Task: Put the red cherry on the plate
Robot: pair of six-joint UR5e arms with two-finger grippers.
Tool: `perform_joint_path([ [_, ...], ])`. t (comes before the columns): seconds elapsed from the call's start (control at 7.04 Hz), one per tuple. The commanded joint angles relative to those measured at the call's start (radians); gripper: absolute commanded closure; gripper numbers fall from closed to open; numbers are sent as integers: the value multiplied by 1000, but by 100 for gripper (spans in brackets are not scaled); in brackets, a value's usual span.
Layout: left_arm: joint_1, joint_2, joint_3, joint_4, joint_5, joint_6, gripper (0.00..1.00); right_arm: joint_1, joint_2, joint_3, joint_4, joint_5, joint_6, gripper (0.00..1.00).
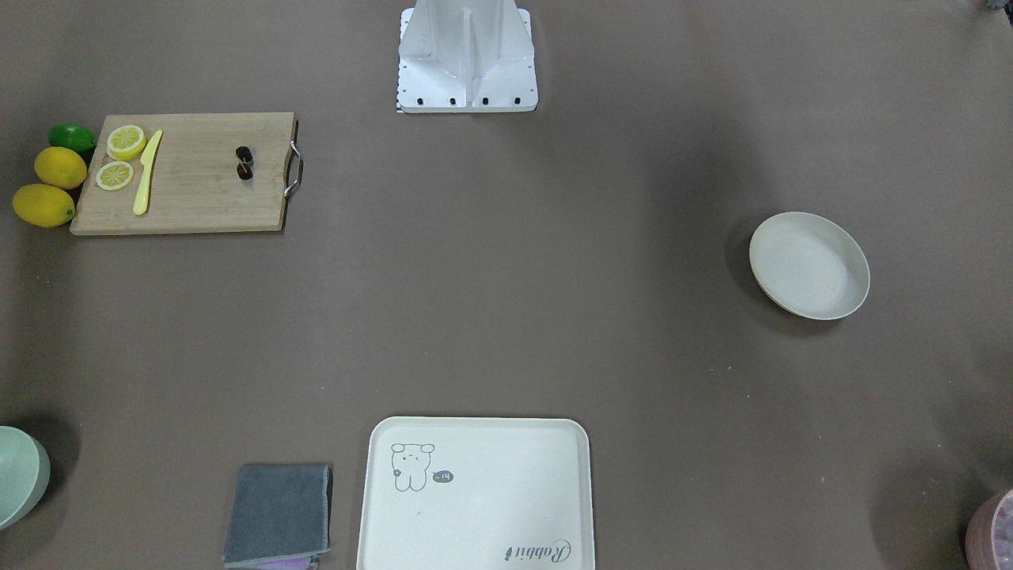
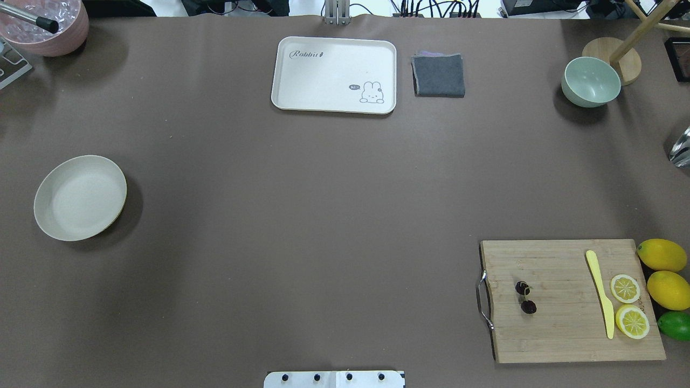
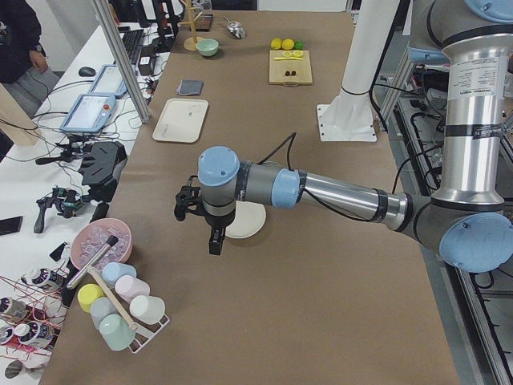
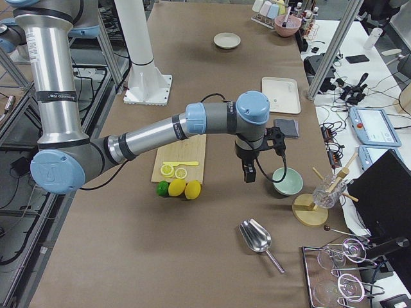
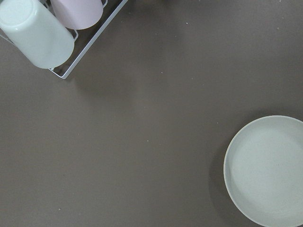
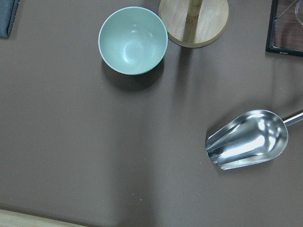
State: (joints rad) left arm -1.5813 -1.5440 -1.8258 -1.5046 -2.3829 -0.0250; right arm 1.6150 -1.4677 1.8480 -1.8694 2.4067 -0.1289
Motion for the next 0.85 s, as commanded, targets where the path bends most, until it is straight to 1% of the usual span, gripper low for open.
perform_joint_path([
  [0.0,-3,-2,-7,1,2,-3,2,15,-6,4,-1,-6,0,0],
  [0.71,-2,2,10,1,-6,-16,2,28,-22,25,-1,-8,-2,0],
])
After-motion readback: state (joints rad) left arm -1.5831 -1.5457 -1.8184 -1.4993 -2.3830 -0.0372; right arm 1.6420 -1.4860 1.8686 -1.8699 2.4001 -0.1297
